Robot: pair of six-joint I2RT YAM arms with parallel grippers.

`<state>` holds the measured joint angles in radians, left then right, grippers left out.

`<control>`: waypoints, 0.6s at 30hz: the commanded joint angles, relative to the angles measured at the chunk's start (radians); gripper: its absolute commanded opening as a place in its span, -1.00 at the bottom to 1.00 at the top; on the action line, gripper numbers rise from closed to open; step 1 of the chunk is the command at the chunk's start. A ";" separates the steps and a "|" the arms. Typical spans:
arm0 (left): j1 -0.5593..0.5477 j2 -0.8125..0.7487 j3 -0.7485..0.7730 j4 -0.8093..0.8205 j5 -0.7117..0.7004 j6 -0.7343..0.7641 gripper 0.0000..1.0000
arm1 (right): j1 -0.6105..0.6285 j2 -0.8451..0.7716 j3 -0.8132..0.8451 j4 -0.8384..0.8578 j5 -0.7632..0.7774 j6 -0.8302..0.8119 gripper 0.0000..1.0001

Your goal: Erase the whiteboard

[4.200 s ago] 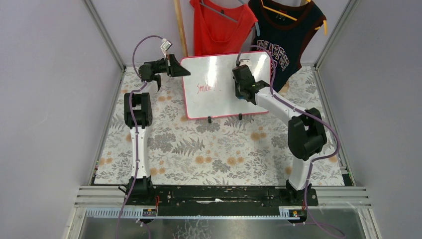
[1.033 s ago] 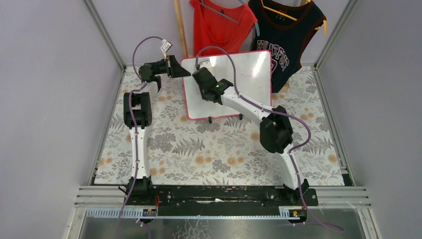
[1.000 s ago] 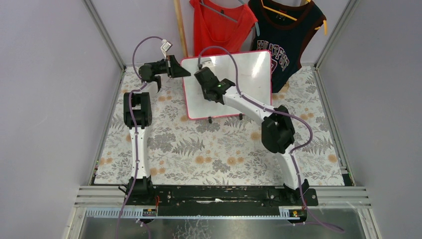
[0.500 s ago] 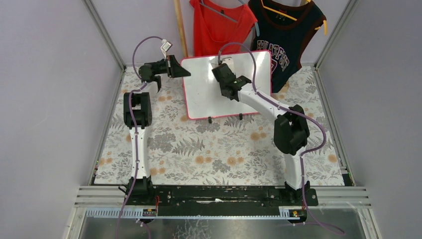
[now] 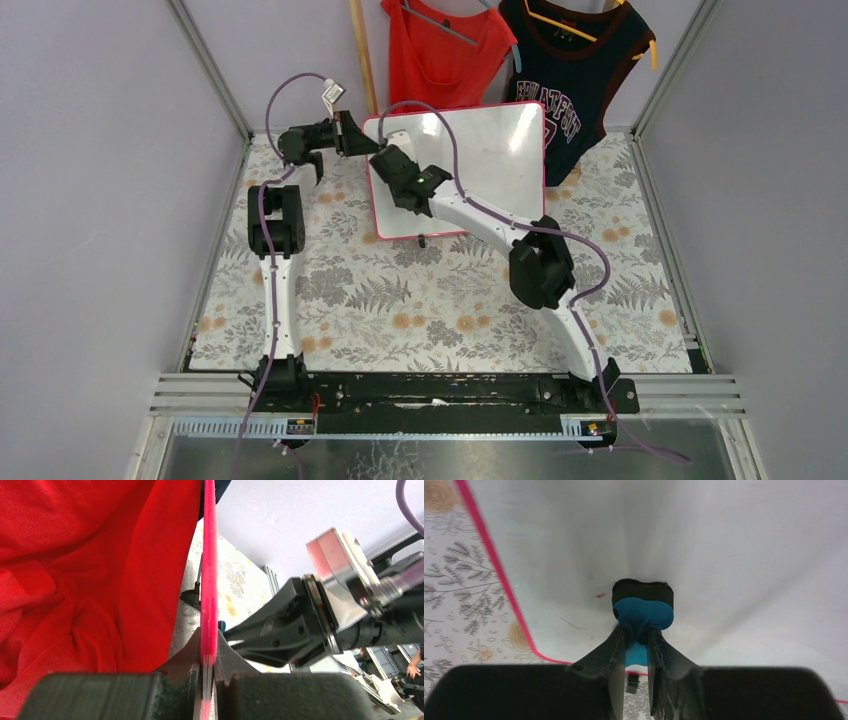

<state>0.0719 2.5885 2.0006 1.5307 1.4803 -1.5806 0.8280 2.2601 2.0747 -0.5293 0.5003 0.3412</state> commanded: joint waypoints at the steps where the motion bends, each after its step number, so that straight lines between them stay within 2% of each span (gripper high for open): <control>1: -0.024 -0.048 -0.021 0.072 0.137 -0.068 -1.00 | 0.042 0.099 0.142 -0.016 -0.072 0.024 -1.00; 4: -0.024 -0.053 -0.033 0.072 0.136 -0.062 -1.00 | 0.060 0.146 0.194 -0.029 -0.090 0.022 -1.00; 9: -0.024 -0.054 -0.037 0.072 0.140 -0.061 -1.00 | 0.066 0.150 0.185 -0.011 -0.105 0.027 -1.00; 14: -0.024 -0.051 -0.033 0.072 0.141 -0.062 -1.00 | 0.060 0.138 0.175 -0.023 -0.037 -0.002 -1.00; 18: -0.026 -0.049 -0.028 0.073 0.144 -0.065 -1.00 | 0.007 0.089 0.119 -0.032 -0.007 0.000 -1.00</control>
<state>0.0742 2.5793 1.9785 1.5337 1.4776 -1.5681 0.8955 2.3867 2.2326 -0.5694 0.4545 0.3447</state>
